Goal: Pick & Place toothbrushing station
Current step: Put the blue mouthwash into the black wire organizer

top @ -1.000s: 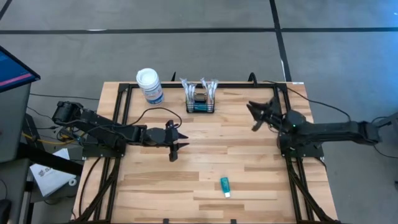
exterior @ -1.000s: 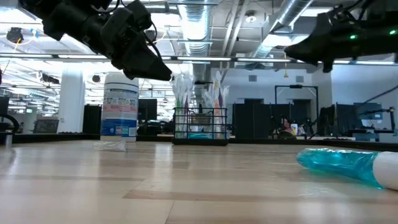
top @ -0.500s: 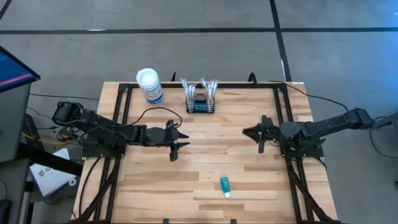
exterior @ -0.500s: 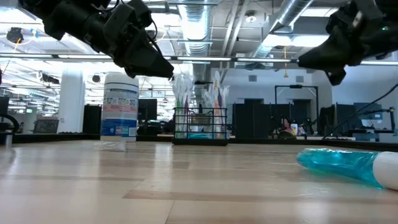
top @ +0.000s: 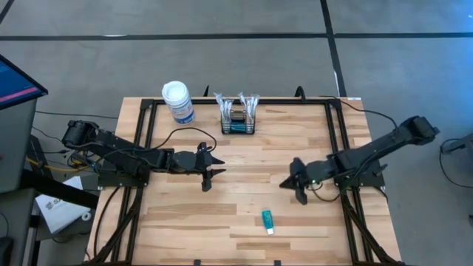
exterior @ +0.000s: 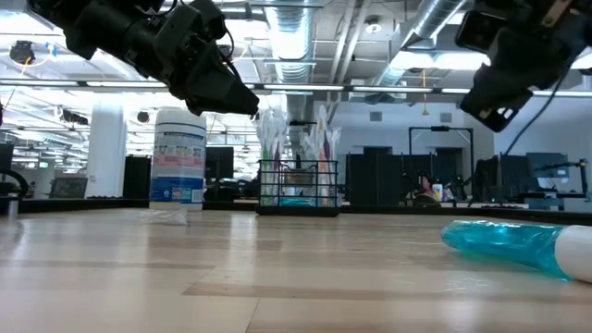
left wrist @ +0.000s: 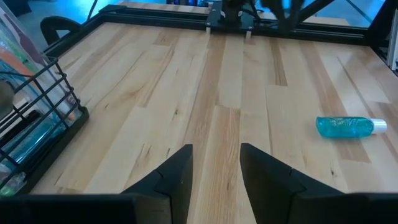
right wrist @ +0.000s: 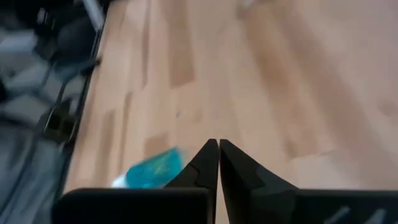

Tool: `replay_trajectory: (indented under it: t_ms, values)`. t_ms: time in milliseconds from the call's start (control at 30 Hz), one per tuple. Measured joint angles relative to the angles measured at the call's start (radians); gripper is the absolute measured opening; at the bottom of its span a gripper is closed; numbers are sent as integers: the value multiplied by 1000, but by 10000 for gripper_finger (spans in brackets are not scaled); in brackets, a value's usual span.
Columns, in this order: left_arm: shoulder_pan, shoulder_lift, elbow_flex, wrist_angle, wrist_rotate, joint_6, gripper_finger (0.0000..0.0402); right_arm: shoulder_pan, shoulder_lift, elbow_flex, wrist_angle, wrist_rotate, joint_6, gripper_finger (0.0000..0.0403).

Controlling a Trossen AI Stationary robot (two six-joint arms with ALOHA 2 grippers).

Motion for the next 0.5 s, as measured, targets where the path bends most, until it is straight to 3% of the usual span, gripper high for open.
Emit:
replay_trajectory:
  t_ms: [233, 500]
  values:
    - [0, 0, 0, 0, 5, 0, 127, 24, 218, 186, -142, -192, 58, 1]
    - [0, 0, 0, 1, 7, 0, 127, 47, 424, 430, -364, -292, 174, 1]
